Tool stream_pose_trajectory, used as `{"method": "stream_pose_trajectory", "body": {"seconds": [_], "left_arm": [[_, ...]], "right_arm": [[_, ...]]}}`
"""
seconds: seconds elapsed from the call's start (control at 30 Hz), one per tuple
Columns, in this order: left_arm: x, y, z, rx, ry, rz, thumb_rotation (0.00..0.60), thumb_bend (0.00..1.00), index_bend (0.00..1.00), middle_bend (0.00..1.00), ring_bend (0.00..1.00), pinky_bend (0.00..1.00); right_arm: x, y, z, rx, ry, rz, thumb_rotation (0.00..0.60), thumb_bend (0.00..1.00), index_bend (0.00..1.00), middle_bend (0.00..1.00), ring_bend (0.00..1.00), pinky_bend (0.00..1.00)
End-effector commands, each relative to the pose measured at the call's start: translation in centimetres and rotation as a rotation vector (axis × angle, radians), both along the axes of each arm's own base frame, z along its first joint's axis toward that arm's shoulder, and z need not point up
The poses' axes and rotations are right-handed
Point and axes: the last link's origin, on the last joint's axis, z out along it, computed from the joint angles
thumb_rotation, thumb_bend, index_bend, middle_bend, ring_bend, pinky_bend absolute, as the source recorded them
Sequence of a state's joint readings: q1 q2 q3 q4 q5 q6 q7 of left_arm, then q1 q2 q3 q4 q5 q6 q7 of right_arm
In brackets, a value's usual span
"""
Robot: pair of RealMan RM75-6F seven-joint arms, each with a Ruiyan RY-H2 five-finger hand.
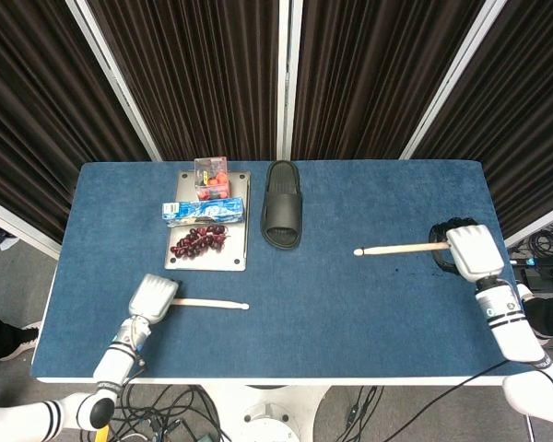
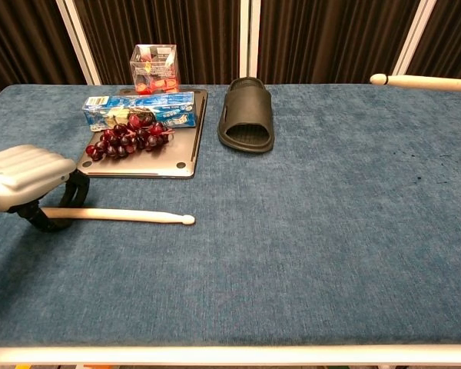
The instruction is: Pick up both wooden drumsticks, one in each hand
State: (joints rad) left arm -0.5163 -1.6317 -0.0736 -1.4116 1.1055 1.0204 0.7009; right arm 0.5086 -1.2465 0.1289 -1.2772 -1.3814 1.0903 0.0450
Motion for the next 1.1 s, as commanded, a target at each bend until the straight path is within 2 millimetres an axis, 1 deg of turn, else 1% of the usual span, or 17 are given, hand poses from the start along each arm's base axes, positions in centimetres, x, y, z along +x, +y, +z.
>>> {"method": "stream_pose_trajectory", "body": {"seconds": [0.03, 0.23, 0.43, 0.57, 0.7, 0.83, 0.93, 1.03, 1.1], "left_arm": [[0.0, 0.0, 0.1, 0.002, 0.0, 0.0, 0.6, 0.29, 0.49, 0.54, 0.79, 0.91], [0.0, 0.3, 0.0, -0.007, 0.002, -0.002, 0.6, 0.32, 0.52, 0.55, 0.79, 0.91], [0.0, 0.4, 0.0, -0.007, -0.021, -0.009, 0.6, 0.39, 0.6, 0.61, 0.8, 0.91], [-0.1, 0.3, 0.4, -0.016, -0.087, -0.002, 0.6, 0.43, 0.64, 0.65, 0.81, 0.91], [-0.3, 0.3, 1.2, -0.034, -0.23, 0.043, 0.6, 0.46, 0.65, 0.67, 0.81, 0.92], [0.1, 0.2, 2.0, -0.019, -0.415, 0.052, 0.6, 0.48, 0.66, 0.67, 0.81, 0.92], [0.5, 0.3, 2.3, -0.02, -0.548, 0.048, 0.6, 0.49, 0.66, 0.68, 0.8, 0.92], [1.4, 0.5, 2.8, -0.037, -0.689, 0.051, 0.6, 0.49, 0.66, 0.68, 0.8, 0.92], [2.2, 0.7, 3.2, -0.051, -0.775, 0.038, 0.6, 0.49, 0.66, 0.68, 0.8, 0.92]], "right_arm": [[0.0, 0.0, -0.1, 0.002, 0.001, 0.0, 0.6, 0.7, 0.64, 0.58, 0.33, 0.35], [0.0, 0.2, -0.2, 0.007, -0.001, 0.001, 0.6, 0.7, 0.64, 0.58, 0.33, 0.35], [-0.2, 0.6, -0.3, 0.01, -0.008, -0.006, 0.6, 0.7, 0.64, 0.58, 0.34, 0.35], [-0.6, 1.0, -0.5, 0.015, -0.033, -0.023, 0.6, 0.7, 0.64, 0.59, 0.33, 0.35], [-0.9, 1.8, -0.9, 0.034, -0.11, -0.047, 0.6, 0.72, 0.64, 0.59, 0.34, 0.35], [-0.6, 2.9, -1.9, 0.095, -0.237, -0.052, 0.6, 0.75, 0.64, 0.6, 0.36, 0.38], [-0.2, 3.5, -2.9, 0.146, -0.325, -0.045, 0.6, 0.75, 0.64, 0.6, 0.36, 0.4], [0.7, 4.1, -4.1, 0.202, -0.422, -0.038, 0.6, 0.75, 0.65, 0.6, 0.36, 0.41], [1.6, 4.3, -5.1, 0.255, -0.507, -0.036, 0.6, 0.75, 0.65, 0.6, 0.36, 0.41]]}}
